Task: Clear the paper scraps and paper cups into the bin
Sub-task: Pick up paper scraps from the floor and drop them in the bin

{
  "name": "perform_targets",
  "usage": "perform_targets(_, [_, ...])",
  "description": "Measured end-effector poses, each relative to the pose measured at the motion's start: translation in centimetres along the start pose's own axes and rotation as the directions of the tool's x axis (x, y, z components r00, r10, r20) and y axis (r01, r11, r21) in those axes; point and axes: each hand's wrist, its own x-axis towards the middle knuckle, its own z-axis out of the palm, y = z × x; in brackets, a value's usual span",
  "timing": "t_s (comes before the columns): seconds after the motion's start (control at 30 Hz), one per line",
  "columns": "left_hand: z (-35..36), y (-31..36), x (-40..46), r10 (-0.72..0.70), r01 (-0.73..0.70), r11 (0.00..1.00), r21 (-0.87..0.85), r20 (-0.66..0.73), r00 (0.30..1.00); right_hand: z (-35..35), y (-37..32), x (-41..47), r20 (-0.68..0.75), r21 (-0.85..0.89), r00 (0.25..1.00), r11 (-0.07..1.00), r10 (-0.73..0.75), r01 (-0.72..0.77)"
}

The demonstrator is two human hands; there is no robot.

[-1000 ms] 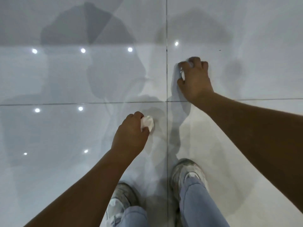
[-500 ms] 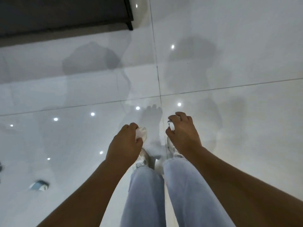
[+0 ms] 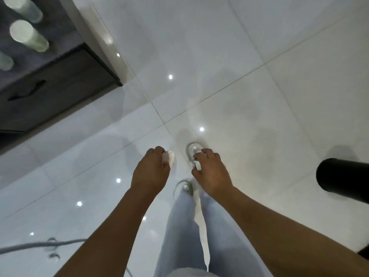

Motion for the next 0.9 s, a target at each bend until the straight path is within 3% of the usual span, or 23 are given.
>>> perform_targets(0.23, [0.8,6.9,-8.0,0.181,-0.211,0.964,0.161,0.182,0.967,-5.6,4.7,-11.6,-0.166,0.129,0.961,0.971,0.22,-0.2])
perform_targets(0.43, [3.5,15.5,-12.7,0.367,-0.439,0.869,0.227,0.3,0.881,-9.3,10.3,-20.5,-0.257,0.303,0.876,0.895,0.408,-0.328])
perform_targets(0.63, [9.1,26.2,-18.0,0.51,-0.651,0.688,0.32,0.426,0.748,-10.9,18.6,-29.6,-0.302,0.459,0.769,0.793,0.563,-0.4])
perform_targets(0.9, [23.0,38.6,-27.4,0.612,-0.819,0.443,0.364,0.545,0.573,-9.0,31.9,-42.1,-0.309,0.596,0.671,0.687,0.674,-0.416])
